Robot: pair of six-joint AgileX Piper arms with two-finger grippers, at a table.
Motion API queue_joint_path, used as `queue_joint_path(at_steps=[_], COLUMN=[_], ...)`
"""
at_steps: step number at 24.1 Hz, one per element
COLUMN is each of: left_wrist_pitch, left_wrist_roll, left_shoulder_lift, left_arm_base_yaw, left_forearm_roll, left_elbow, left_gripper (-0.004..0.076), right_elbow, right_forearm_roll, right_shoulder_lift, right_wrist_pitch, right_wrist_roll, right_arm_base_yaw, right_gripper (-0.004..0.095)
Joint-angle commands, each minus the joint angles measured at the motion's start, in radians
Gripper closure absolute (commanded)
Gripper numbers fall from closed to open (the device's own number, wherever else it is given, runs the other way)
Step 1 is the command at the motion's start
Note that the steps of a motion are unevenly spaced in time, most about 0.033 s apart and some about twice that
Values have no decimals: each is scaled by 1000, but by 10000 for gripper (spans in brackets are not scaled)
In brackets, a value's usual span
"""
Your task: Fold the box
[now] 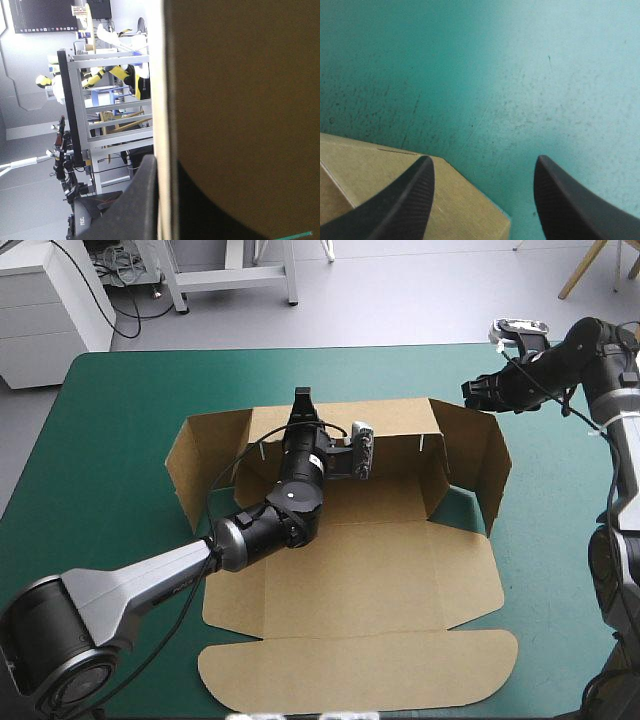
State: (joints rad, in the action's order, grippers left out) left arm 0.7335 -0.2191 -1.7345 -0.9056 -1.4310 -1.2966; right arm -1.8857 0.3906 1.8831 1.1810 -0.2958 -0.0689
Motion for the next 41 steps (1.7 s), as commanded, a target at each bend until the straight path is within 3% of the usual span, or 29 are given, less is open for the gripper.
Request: queue_joint_path(at_steps=[1,9,15,21,30,41], left_wrist_pitch=[-15,-11,-7,-3,10,31], left_wrist_roll=[-13,-50,-77,-80,-80,-80], left_shoulder_lift=[32,32,32,32,32,32], left_arm_base_yaw=[-6,-6,-6,-6,-6,-6], left_forearm_roll=[1,-10,-28,-26,-22,-13], left_elbow=[-19,-19,-19,-19,-19,-19], left_gripper=[734,734,734,734,734,734], right_elbow=[-30,47,332,567,732,809], right_forearm_roll=[14,23,148,235,340,463], right_shoulder_lift=[-61,-112,-289,-415,-536,-581], right_wrist_pitch=[7,8,-214,-318,-389,-393], right_wrist_roll=[1,-20,-171,-284,-460,-666], right_arm_base_yaw=[-2,-2,-2,-2,-2,-2], right_gripper=[371,402,423,423,423,423])
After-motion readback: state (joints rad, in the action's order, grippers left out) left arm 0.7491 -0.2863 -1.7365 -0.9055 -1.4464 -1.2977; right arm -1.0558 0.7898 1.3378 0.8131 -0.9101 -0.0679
